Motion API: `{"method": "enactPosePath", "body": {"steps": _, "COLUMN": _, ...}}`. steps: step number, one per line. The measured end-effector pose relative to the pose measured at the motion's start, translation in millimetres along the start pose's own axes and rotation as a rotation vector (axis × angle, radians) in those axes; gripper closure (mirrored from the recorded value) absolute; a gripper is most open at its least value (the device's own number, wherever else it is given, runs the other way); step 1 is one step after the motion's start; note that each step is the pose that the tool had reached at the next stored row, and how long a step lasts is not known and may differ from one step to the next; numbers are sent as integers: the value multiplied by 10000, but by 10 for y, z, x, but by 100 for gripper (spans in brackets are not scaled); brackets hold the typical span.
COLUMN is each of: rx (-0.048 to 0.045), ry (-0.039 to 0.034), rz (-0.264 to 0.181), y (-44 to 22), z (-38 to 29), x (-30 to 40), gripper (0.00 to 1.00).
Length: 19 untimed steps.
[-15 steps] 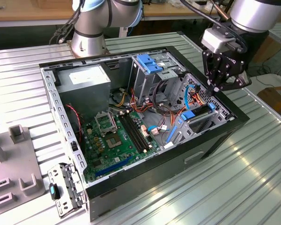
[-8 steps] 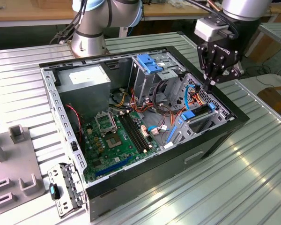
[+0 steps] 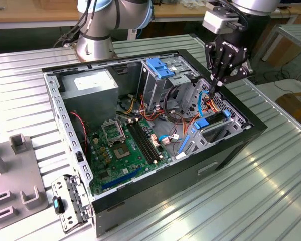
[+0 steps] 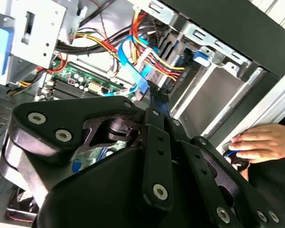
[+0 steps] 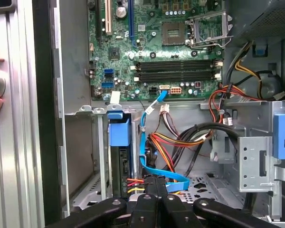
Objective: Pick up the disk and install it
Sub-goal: 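Insert the second disk wire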
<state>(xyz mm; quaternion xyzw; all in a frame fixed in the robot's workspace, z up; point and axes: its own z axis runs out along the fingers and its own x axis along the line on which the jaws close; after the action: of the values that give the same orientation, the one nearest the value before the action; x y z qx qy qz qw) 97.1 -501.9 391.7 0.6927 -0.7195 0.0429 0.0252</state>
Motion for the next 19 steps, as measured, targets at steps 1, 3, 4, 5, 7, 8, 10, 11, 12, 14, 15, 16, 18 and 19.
{"method": "enactPosePath", "body": {"steps": 1, "rx": -11, "ry": 43, "rz": -2, "y": -28, "z": 2, "x": -30, "gripper": 89}}
{"method": "enactPosePath", "body": {"steps": 3, "rx": -10, "ry": 155, "rz": -3, "y": -43, "z": 33, "x": -51, "gripper": 89}}
{"method": "enactPosePath", "body": {"steps": 4, "rx": -9, "ry": 185, "rz": -5, "y": -47, "z": 41, "x": -55, "gripper": 89}}
{"method": "enactPosePath", "body": {"steps": 5, "rx": -8, "ry": 206, "rz": -6, "y": -48, "z": 42, "x": -55, "gripper": 89}}
{"method": "enactPosePath", "body": {"steps": 7, "rx": 2, "ry": 463, "rz": -12, "y": -51, "z": 49, "x": -57, "gripper": 70}}
{"method": "enactPosePath", "body": {"steps": 8, "rx": 4, "ry": 508, "rz": -13, "y": -51, "z": 54, "x": -68, "gripper": 70}}
{"method": "enactPosePath", "body": {"steps": 10, "rx": 9, "ry": 631, "rz": -17, "y": -51, "z": 61, "x": -97, "gripper": 64}}
{"method": "enactPosePath", "body": {"steps": 11, "rx": 11, "ry": 683, "rz": -18, "y": -51, "z": 67, "x": -105, "gripper": 64}}
{"method": "enactPosePath", "body": {"steps": 12, "rx": 9, "ry": 697, "rz": -17, "y": -50, "z": 90, "x": -132, "gripper": 64}}
{"method": "enactPosePath", "body": {"steps": 14, "rx": 12, "ry": 789, "rz": -19, "y": -48, "z": 118, "x": -202, "gripper": 64}}
{"method": "enactPosePath", "body": {"steps": 15, "rx": 12, "ry": 823, "rz": -20, "y": -47, "z": 117, "x": -214, "gripper": 64}}
{"method": "enactPosePath", "body": {"steps": 16, "rx": 18, "ry": 965, "rz": -24, "y": -48, "z": 117, "x": -223, "gripper": 64}}
{"method": "enactPosePath", "body": {"steps": 18, "rx": 21, "ry": 1035, "rz": -24, "y": -49, "z": 116, "x": -224, "gripper": 64}}
{"method": "enactPosePath", "body": {"steps": 19, "rx": 22, "ry": 1044, "rz": -25, "y": -52, "z": 117, "x": -225, "gripper": 64}}
